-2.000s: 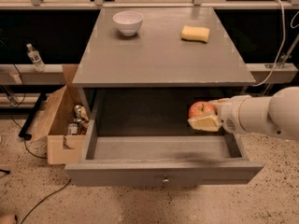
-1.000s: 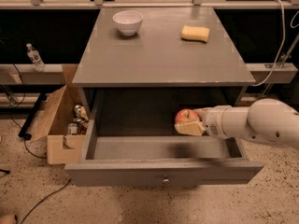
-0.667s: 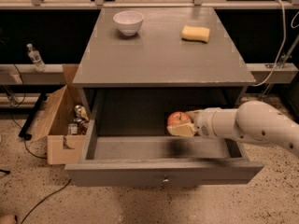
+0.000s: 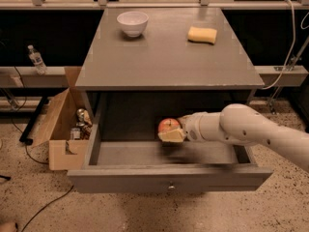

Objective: Place apple into top drawer

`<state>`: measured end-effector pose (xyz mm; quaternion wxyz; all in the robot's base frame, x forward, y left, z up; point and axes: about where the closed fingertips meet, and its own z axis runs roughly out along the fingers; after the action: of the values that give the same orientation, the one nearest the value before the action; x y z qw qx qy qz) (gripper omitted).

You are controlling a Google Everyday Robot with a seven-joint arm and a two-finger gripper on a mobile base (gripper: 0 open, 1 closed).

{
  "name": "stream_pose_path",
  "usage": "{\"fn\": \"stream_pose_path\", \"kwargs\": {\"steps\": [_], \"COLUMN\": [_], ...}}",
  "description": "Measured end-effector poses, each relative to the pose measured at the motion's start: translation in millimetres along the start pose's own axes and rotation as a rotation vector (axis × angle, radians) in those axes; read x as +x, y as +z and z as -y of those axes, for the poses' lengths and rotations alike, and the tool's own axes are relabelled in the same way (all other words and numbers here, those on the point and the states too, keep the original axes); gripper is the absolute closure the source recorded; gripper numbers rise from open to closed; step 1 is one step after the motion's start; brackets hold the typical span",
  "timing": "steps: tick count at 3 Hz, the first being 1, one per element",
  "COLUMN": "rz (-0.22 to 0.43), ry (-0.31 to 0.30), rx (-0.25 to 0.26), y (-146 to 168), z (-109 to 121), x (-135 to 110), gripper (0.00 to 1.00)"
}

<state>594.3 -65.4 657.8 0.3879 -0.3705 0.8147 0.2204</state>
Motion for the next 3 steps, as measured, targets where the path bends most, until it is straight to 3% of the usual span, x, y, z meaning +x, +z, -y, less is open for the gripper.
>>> {"fn": "stream_pose_path", "kwargs": {"steps": [1, 2, 3], "rz": [-0.024, -0.030, -0.014], "ry": [-0.024, -0.033, -0.011], "rx": [-0.029, -0.048, -0.066], "y": [28, 40, 44], "z": [-5, -8, -4], "x": [-1, -1, 1], "gripper": [0.53, 0.30, 0.01]}}
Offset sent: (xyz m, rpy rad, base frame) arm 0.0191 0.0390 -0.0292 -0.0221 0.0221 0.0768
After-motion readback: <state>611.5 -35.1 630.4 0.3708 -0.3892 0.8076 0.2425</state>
